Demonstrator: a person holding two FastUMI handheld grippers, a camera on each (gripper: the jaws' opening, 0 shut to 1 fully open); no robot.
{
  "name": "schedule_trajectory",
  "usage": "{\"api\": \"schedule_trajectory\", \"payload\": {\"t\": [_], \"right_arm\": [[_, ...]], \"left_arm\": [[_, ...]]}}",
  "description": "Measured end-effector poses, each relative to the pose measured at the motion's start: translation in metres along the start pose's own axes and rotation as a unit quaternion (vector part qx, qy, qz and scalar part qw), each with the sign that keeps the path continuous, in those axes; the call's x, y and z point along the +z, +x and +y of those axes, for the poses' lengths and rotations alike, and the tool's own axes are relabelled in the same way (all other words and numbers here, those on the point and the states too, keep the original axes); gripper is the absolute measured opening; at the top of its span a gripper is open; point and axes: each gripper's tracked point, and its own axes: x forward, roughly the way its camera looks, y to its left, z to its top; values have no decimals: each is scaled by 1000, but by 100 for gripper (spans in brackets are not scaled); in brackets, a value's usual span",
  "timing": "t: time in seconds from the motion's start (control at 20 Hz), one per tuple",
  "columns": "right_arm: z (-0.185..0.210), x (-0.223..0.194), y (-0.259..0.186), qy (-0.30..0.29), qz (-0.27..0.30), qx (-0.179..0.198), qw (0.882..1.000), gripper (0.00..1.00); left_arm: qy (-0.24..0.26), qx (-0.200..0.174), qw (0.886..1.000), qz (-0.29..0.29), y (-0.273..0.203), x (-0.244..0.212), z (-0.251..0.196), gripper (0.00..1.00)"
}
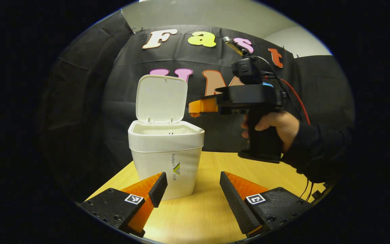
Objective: Press the lid of the desktop garbage bin to open it, pick up the crumpled paper on the desktop and throw it into the bin, then pick up the pop can on the desktop and drop it into the bin, and finally close the garbage bin lid.
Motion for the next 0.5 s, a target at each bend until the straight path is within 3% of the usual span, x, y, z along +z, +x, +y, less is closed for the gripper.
{"api": "schedule_trajectory", "payload": {"t": [0.15, 0.3, 0.35, 0.5], "right_arm": [[15, -21, 25, 0, 32, 10, 999, 48], [18, -38, 31, -11, 57, -2, 998, 64], [18, -37, 30, -14, 56, -5, 998, 65], [12, -14, 14, -14, 20, -14, 1000, 100]], "left_arm": [[-5, 3, 1000, 4, -1, -4, 6, 94], [-8, 3, 1000, 6, -2, -6, 8, 94], [-9, 2, 1000, 6, -2, -5, 7, 94], [-8, -4, 1000, 2, -1, -5, 4, 94]]}}
